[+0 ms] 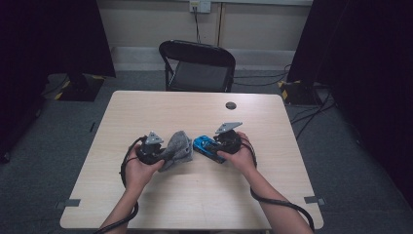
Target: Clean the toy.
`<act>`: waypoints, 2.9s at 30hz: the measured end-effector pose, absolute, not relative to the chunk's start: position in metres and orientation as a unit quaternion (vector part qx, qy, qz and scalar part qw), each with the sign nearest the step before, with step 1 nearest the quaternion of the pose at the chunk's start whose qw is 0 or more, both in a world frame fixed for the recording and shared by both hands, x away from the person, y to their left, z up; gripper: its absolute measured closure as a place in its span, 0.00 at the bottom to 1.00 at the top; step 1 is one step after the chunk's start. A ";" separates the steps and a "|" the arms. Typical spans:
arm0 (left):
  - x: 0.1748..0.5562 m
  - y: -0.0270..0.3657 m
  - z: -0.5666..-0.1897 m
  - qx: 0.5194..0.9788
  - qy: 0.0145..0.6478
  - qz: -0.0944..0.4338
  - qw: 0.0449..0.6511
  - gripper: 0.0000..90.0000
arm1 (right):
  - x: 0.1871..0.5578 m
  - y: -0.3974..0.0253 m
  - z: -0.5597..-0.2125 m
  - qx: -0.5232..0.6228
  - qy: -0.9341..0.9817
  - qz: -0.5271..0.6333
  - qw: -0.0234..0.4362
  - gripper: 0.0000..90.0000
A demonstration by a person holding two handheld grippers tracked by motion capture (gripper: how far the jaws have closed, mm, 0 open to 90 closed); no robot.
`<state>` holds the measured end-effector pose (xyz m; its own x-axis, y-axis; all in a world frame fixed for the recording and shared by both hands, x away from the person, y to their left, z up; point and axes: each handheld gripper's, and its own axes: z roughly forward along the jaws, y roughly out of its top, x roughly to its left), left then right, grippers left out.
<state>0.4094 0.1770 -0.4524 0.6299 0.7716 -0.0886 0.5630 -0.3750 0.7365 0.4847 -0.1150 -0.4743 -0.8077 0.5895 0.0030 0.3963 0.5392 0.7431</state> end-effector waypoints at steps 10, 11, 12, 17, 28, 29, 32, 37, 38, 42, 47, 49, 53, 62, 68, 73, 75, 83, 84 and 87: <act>0.405 0.168 -0.455 0.824 0.398 0.127 0.383 0.79 | 0.483 -0.115 -0.479 0.280 0.870 0.389 0.115 0.48; 0.404 0.167 -0.455 0.824 0.398 0.125 0.383 0.79 | 0.482 -0.114 -0.479 0.276 0.873 0.383 0.119 0.47; 0.404 0.167 -0.455 0.826 0.395 0.125 0.383 0.79 | 0.482 -0.113 -0.479 0.277 0.875 0.378 0.121 0.47; 0.399 0.159 -0.456 0.836 0.382 0.114 0.378 0.79 | 0.485 -0.117 -0.481 0.290 0.867 0.391 0.106 0.48; 0.382 0.121 -0.467 0.863 0.336 0.079 0.368 0.79 | 0.484 -0.118 -0.481 0.284 0.869 0.391 0.108 0.48; 0.380 0.117 -0.468 0.866 0.330 0.075 0.368 0.79 | 0.484 -0.118 -0.481 0.284 0.869 0.391 0.108 0.48; 0.374 0.102 -0.469 0.874 0.309 0.058 0.370 0.79 | 0.484 -0.118 -0.480 0.283 0.870 0.389 0.107 0.48; 0.368 0.079 -0.470 0.881 0.280 0.048 0.379 0.79 | 0.484 -0.118 -0.480 0.276 0.874 0.386 0.109 0.48; 0.369 0.076 -0.471 0.881 0.281 0.043 0.379 0.79 | 0.484 -0.118 -0.480 0.276 0.873 0.386 0.110 0.48; 0.371 0.066 -0.477 0.882 0.276 0.029 0.381 0.79 | 0.485 -0.118 -0.480 0.275 0.874 0.386 0.107 0.48; 0.376 0.055 -0.479 0.886 0.264 0.031 0.380 0.79 | 0.485 -0.118 -0.480 0.274 0.875 0.386 0.106 0.48; 0.380 0.054 -0.481 0.883 0.266 0.026 0.384 0.79 | 0.485 -0.119 -0.481 0.276 0.872 0.390 0.105 0.48; 0.389 0.054 -0.483 0.882 0.276 0.037 0.380 0.79 | 0.485 -0.120 -0.481 0.276 0.871 0.392 0.105 0.48; 0.407 0.071 -0.483 0.867 0.316 0.061 0.381 0.79 | 0.484 -0.121 -0.482 0.276 0.870 0.395 0.106 0.48; 0.413 0.074 -0.481 0.866 0.323 0.076 0.374 0.79 | 0.483 -0.122 -0.482 0.278 0.868 0.397 0.105 0.48; 0.418 0.081 -0.479 0.862 0.336 0.086 0.368 0.79 | 0.483 -0.123 -0.482 0.276 0.868 0.398 0.105 0.48; 0.419 0.083 -0.479 0.861 0.340 0.085 0.368 0.79 | 0.483 -0.124 -0.483 0.276 0.867 0.401 0.106 0.48; 0.426 0.095 -0.478 0.856 0.358 0.100 0.361 0.79 | 0.482 -0.124 -0.483 0.278 0.866 0.401 0.105 0.48; 0.427 0.098 -0.478 0.854 0.361 0.101 0.361 0.79 | 0.482 -0.124 -0.483 0.278 0.866 0.402 0.105 0.48; 0.430 0.103 -0.478 0.850 0.370 0.103 0.360 0.79 | 0.482 -0.125 -0.483 0.277 0.866 0.403 0.106 0.48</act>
